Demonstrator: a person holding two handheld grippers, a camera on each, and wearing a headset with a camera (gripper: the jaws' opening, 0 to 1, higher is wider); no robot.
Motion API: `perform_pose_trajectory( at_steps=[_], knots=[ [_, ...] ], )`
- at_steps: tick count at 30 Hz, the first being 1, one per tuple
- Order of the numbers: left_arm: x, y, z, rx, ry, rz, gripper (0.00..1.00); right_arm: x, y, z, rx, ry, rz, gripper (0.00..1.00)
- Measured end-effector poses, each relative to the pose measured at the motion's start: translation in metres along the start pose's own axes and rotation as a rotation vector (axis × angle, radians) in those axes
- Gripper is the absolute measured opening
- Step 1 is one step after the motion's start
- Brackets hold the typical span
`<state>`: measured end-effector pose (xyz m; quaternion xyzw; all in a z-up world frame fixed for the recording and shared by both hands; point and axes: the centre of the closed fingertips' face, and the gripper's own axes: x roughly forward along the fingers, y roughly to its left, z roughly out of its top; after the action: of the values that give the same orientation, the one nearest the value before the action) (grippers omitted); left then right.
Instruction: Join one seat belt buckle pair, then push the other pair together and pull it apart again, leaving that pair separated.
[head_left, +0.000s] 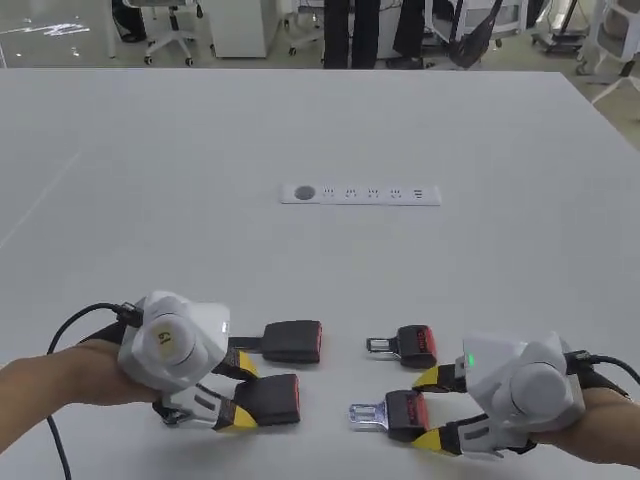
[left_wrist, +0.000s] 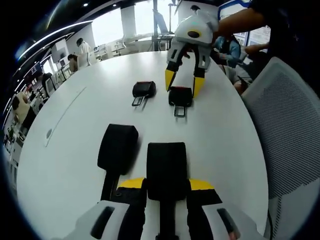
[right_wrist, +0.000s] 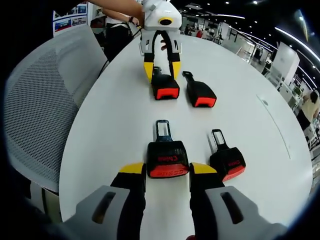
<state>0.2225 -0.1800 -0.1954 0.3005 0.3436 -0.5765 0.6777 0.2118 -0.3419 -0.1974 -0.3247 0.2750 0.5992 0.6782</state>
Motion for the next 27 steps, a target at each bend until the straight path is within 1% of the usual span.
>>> perform_pose_trajectory(
  at_steps=[2, 7, 10, 13, 22, 27],
  knots=[
    [-0.0001, -0.001, 0.0012, 0.026, -0.007, -0.007, 0.32, 0.0, 0.0, 0.0, 0.002, 0.0, 0.003, 0.32],
    [0.0003, 0.0, -0.0011, 0.061, -0.009, -0.03, 0.32, 0.0003, -0.0005, 0.0002, -0.004, 0.0, 0.006, 0.32],
    [0.0004, 0.0002, -0.0015, 0.069, -0.007, -0.042, 0.32, 0.0002, -0.0004, 0.001, -0.004, 0.0, 0.008, 0.31],
    [0.0008, 0.0001, -0.0021, 0.089, -0.003, -0.045, 0.32, 0.0005, -0.0014, 0.0004, -0.004, 0.001, 0.009, 0.31],
    [0.0019, 0.0001, -0.0043, 0.104, 0.012, -0.062, 0.31, 0.0031, -0.0042, -0.0031, 0.01, 0.004, 0.011, 0.31],
    [0.0025, 0.0, -0.005, 0.111, 0.023, -0.074, 0.31, 0.0048, -0.0057, -0.0003, 0.014, -0.001, 0.006, 0.31]
  ],
)
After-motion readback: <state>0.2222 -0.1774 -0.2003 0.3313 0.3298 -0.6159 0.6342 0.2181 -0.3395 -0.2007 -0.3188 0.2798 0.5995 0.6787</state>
